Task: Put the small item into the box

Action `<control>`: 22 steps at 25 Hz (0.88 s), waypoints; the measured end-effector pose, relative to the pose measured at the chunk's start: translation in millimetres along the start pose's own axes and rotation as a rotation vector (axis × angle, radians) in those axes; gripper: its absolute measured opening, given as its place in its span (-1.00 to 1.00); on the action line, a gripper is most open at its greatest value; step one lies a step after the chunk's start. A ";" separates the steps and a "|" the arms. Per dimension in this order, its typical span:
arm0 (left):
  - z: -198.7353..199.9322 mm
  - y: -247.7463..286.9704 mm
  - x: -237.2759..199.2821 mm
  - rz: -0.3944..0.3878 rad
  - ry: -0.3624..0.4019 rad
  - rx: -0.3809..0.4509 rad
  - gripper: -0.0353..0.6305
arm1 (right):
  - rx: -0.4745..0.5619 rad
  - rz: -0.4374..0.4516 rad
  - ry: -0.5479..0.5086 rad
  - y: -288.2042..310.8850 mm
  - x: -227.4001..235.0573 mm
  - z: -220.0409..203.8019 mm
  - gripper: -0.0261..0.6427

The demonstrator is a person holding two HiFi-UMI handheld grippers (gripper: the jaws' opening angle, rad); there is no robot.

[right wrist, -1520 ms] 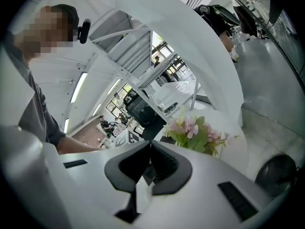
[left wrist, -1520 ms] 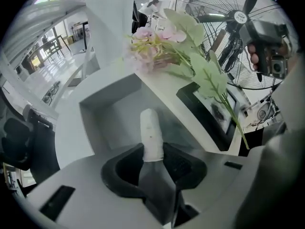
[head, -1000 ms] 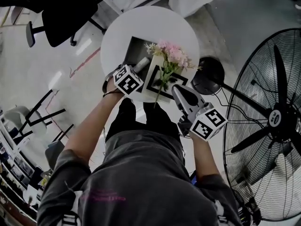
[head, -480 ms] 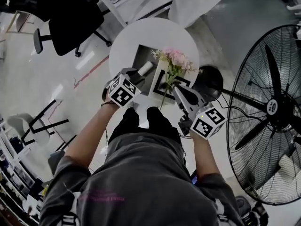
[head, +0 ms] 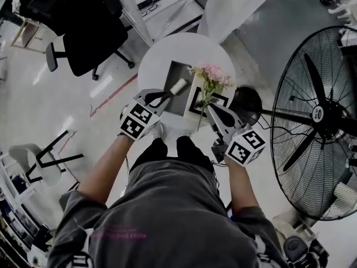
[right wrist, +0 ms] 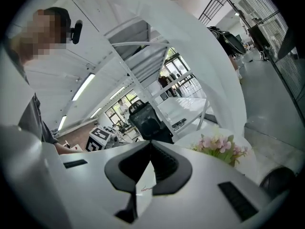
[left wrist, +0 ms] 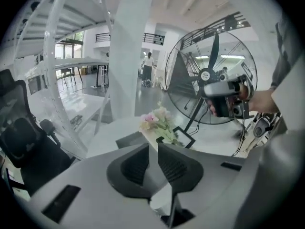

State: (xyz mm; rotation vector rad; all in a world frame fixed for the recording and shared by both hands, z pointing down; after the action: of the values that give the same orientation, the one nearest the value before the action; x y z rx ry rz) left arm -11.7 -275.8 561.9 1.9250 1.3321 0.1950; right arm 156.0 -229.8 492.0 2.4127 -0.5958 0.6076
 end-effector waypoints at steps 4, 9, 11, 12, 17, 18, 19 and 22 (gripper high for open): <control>12.8 -32.8 7.4 -0.013 -0.008 0.100 -0.75 | 0.028 -0.020 -0.006 -7.3 -16.6 -1.3 -0.86; 25.5 -67.5 18.6 -0.055 -0.007 0.195 -0.80 | 0.061 -0.045 -0.018 -14.2 -31.3 -1.8 -0.86; 29.0 -79.3 20.4 -0.065 0.001 0.222 -0.81 | 0.075 -0.055 -0.023 -16.0 -35.8 -0.4 -0.86; 31.1 -84.7 21.1 -0.069 0.007 0.233 -0.82 | 0.081 -0.058 -0.028 -16.4 -38.3 1.0 -0.86; 38.9 -105.6 27.5 -0.110 0.025 0.292 -0.84 | 0.110 -0.072 -0.052 -17.0 -53.1 6.0 -0.86; 40.2 -109.3 29.0 -0.120 0.026 0.304 -0.84 | 0.114 -0.073 -0.057 -17.1 -56.4 6.4 -0.86; 41.8 -112.7 30.4 -0.129 0.028 0.316 -0.84 | 0.118 -0.074 -0.063 -17.2 -59.7 7.1 -0.86; 47.4 -121.2 33.8 -0.159 0.038 0.347 -0.85 | 0.134 -0.075 -0.088 -17.9 -68.2 9.9 -0.86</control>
State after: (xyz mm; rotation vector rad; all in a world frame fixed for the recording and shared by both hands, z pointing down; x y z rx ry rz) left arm -60.8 -252.1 439.0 2.0906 1.6212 -0.0855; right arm 114.0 -204.1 440.5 2.5862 -0.5124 0.5264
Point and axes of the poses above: the fingertips, and each gripper's own axes: y forward along the fingers, x to its right, z out of its top, the point moved 3 cm from there along -y, backward along the fingers, and after that the axes turned 10 degrees about -z, right-handed, at the moved point
